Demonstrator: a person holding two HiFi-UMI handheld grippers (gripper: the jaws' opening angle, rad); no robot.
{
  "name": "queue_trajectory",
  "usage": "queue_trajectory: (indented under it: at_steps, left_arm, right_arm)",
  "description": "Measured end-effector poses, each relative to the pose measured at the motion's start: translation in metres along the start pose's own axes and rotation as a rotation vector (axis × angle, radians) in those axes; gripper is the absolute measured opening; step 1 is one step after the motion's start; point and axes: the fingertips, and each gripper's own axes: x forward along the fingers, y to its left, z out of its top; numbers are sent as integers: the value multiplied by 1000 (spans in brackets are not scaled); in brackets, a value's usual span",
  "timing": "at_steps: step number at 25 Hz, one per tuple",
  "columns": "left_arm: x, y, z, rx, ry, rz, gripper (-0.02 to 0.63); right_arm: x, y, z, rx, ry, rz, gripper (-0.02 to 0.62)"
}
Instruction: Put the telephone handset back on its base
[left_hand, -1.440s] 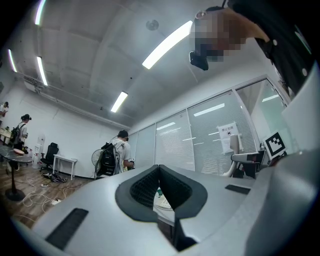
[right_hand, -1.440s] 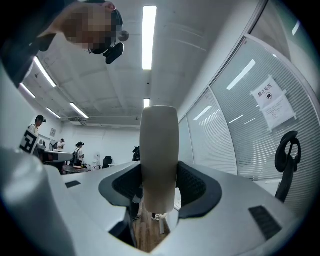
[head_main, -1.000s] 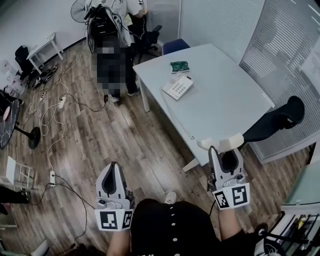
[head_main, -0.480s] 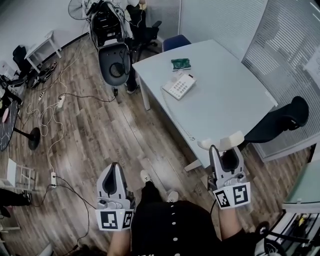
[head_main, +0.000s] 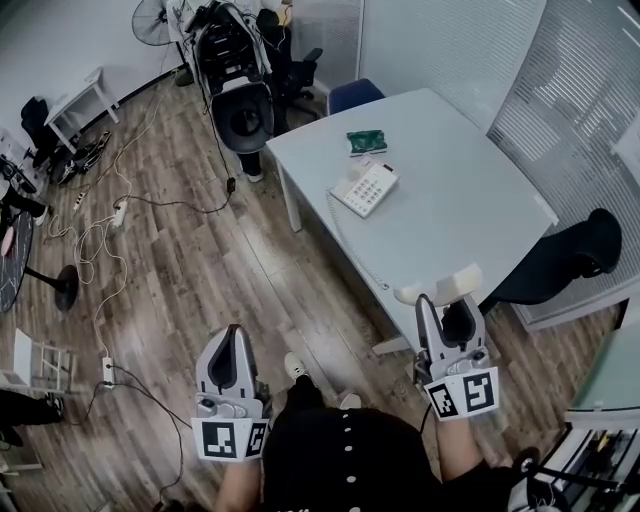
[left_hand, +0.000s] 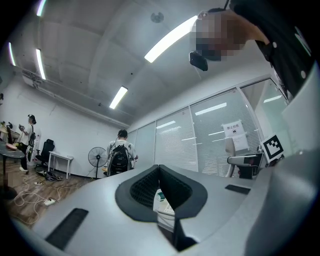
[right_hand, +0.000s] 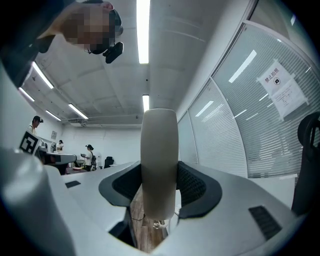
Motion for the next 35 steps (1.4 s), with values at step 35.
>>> queue_trajectory:
  at_steps: [35]
  left_arm:
    - [115, 105, -9, -36, -28, -58, 15]
  right_arm:
    - [133, 21, -9, -51, -11, -58, 235]
